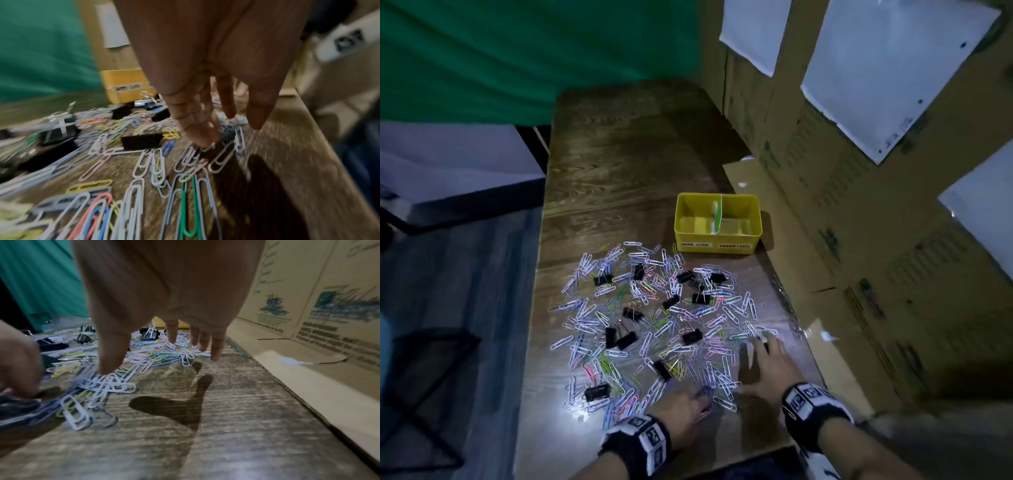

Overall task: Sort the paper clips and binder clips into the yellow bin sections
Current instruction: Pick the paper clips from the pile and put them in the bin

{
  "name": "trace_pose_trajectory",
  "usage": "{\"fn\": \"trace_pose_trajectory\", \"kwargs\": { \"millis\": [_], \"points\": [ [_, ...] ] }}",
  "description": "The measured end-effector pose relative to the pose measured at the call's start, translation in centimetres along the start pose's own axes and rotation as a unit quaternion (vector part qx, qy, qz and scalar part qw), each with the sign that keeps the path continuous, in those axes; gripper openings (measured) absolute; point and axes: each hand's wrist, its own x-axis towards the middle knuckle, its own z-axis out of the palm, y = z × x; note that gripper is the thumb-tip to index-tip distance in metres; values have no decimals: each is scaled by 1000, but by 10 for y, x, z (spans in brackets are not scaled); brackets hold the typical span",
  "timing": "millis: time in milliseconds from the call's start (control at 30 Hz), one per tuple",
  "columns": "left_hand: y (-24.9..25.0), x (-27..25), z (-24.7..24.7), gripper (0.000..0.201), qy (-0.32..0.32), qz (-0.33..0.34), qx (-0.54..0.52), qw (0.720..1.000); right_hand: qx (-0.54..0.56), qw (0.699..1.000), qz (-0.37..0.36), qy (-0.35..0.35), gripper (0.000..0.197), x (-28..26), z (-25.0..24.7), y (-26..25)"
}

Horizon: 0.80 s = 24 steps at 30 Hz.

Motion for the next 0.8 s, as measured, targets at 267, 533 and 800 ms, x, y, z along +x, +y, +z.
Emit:
{"fn": "trace_pose_trajectory", "kwargs": {
  "millis": [267, 533, 800],
  "points": [
    [2, 46, 1, 68, 45, -75, 7, 996, -79, 995, -36, -56, 127, 28, 13, 2],
    [-5, 58, -18, 52, 20, -75, 72, 994, -6, 995, -96, -12, 68, 37, 18, -8],
    [-21, 54, -32, 37, 21, -20, 65, 997, 71, 990, -120, -27, 43, 52, 17, 1]
  ]
}}
